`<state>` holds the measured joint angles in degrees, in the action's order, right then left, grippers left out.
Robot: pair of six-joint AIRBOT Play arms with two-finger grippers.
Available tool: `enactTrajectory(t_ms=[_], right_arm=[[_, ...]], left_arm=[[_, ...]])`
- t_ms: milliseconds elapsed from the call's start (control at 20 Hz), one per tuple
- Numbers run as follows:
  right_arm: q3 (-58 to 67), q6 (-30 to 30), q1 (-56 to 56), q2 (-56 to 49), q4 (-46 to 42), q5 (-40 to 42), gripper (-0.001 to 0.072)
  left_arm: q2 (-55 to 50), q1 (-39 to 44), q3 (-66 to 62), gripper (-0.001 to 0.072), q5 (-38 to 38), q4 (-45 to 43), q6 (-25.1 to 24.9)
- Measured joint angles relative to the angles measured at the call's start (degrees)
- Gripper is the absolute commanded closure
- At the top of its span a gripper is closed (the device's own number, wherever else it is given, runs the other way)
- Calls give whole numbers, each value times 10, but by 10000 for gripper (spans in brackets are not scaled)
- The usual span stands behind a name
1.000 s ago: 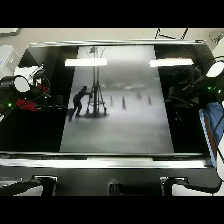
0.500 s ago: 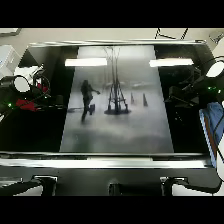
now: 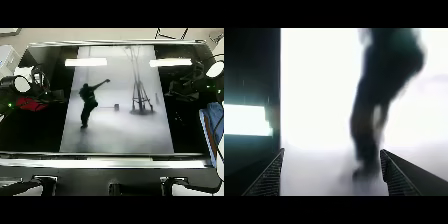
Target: Fold the clothes and pants, and hang the long-sleeved shirts on hangers.
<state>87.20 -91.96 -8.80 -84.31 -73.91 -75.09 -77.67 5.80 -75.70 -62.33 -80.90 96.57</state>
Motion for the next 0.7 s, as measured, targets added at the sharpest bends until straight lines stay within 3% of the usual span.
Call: enactTrajectory(t_ms=[200, 300, 450, 700], right_arm=[[0, 0, 0, 0, -5, 67, 41], [0, 8, 0, 0, -10, 85, 42], [0, 20, 0, -2, -23, 84, 42], [-1, 29, 0, -15, -29, 51, 43]], left_arm=[[-6, -12, -7, -1, 116, 12, 10], [-13, -60, -27, -2, 150, 12, 58], [-20, -189, -49, -11, 118, 43, 155], [-24, -361, 12, -11, 42, 95, 172]])
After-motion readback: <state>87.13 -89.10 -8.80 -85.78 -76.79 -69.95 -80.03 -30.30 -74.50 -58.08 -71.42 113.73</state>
